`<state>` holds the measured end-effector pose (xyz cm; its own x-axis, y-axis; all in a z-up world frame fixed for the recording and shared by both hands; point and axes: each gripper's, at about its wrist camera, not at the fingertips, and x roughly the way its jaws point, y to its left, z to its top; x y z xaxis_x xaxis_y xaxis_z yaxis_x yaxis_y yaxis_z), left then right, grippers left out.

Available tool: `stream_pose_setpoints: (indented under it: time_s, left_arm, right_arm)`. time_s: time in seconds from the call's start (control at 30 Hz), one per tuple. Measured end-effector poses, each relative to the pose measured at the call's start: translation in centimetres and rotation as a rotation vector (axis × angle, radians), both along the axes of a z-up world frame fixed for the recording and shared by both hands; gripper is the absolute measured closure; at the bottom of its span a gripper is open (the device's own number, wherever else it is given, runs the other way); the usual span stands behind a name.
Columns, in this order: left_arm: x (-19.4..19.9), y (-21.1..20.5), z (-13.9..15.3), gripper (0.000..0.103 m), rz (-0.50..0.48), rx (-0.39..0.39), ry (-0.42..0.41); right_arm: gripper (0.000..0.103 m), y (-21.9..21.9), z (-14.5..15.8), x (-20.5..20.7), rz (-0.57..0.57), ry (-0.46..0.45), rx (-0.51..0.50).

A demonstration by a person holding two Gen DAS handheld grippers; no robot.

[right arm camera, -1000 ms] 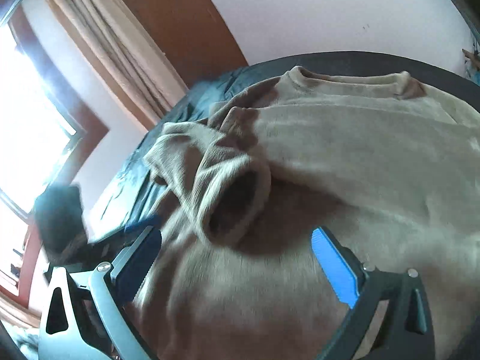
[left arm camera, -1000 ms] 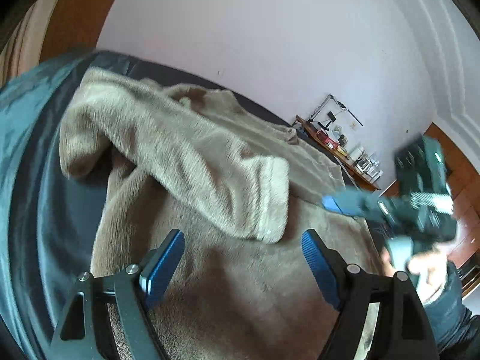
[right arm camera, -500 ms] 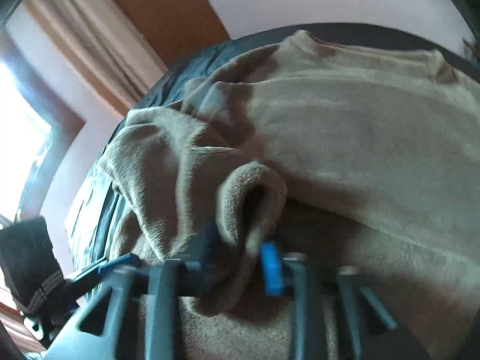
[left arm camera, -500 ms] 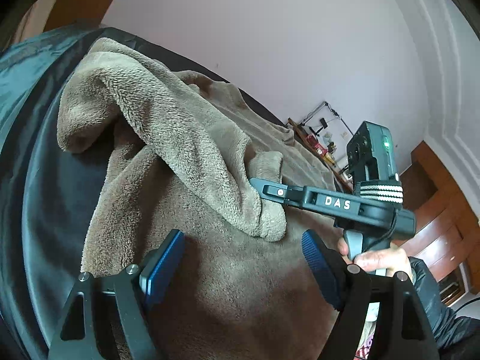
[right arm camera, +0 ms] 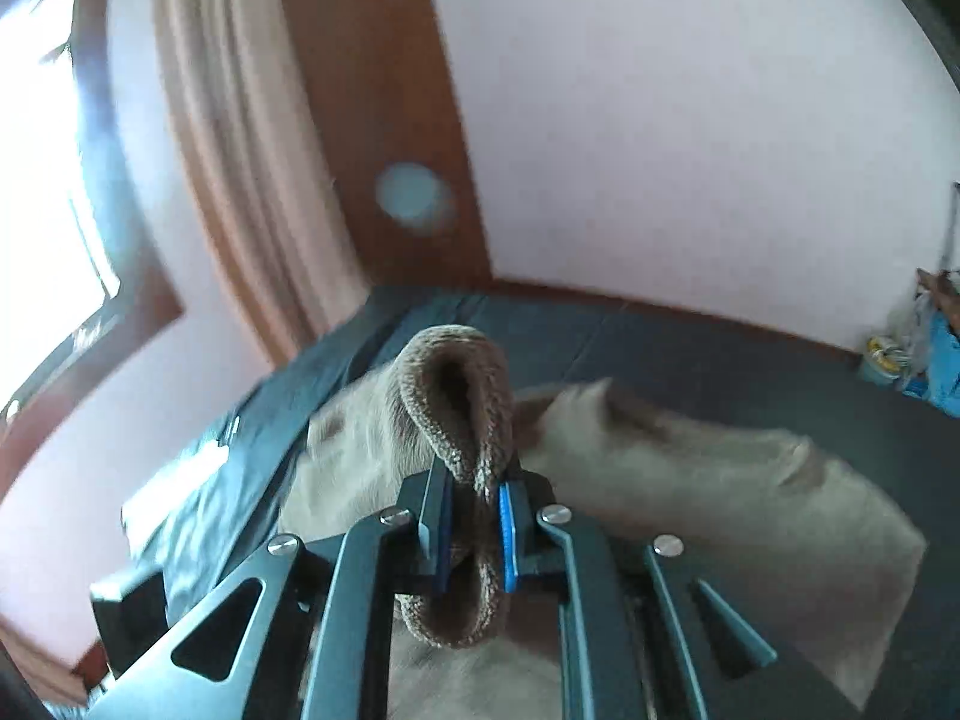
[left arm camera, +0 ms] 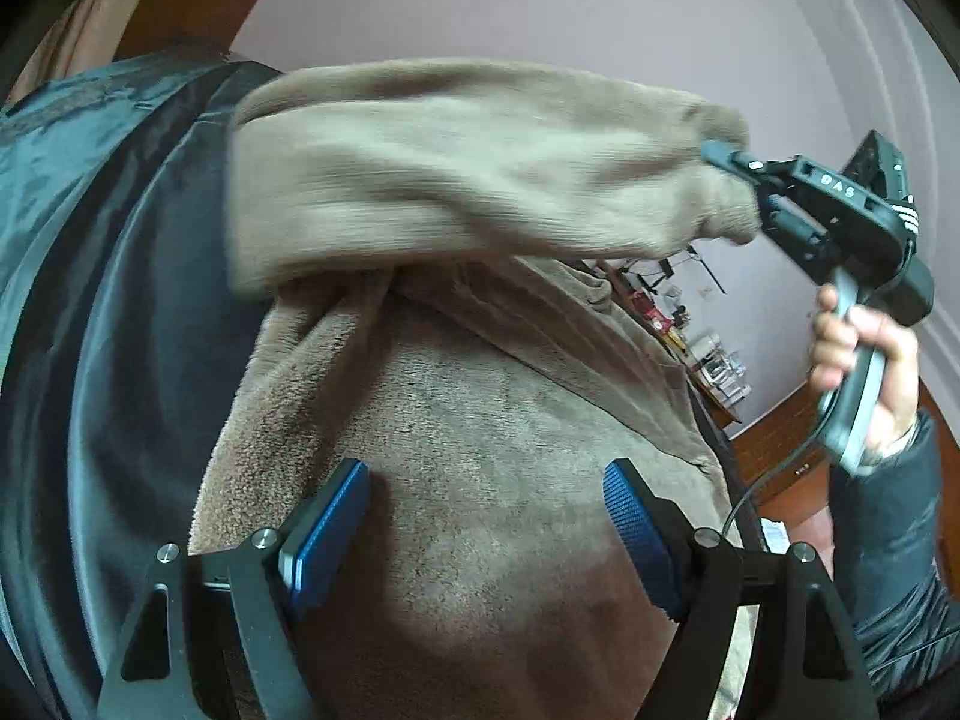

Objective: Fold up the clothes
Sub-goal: 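Carry the sleeve across the garment body and open the right gripper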

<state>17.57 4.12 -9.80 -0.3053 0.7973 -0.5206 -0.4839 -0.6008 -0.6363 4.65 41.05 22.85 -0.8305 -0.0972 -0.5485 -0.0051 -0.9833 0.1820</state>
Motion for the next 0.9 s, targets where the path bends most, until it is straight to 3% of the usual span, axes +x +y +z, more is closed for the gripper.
stream_pose_setpoints:
  time_s: [0.2, 0.33, 0.43, 0.67, 0.77, 0.83, 0.9]
  left_arm:
    - [0.4, 0.3, -0.2, 0.021, 0.014, -0.015, -0.002]
    - [0.6, 0.1, -0.2, 0.021, 0.015, -0.030, 0.006]
    - [0.7, 0.5, -0.1, 0.021, 0.016, -0.051, 0.019]
    - [0.8, 1.5, 0.2, 0.021, 0.007, -0.121, 0.052]
    - [0.6, 1.5, 0.2, 0.021, 0.010, -0.130, 0.055]
    - [0.7, 1.5, 0.1, 0.021, 0.016, -0.141, 0.062]
    - [0.9, 1.5, 0.1, 0.021, 0.022, -0.155, 0.069]
  right_arm:
    - [0.090, 7.4, 2.4, 3.1, -0.168, 0.070, -0.046]
    - [0.090, 12.6, 1.1, 6.8, -0.286, 0.066, -0.100]
    - [0.090, 16.0, -1.4, 8.9, -0.361, 0.014, -0.140]
    - [0.090, 19.8, -9.4, 9.8, -0.373, -0.157, -0.248]
    - [0.090, 20.9, -10.4, 10.9, -0.353, -0.151, -0.337]
    - [0.090, 21.7, -9.6, 12.8, -0.324, -0.110, -0.456]
    - [0.090, 22.0, -8.9, 13.7, -0.309, -0.087, -0.476]
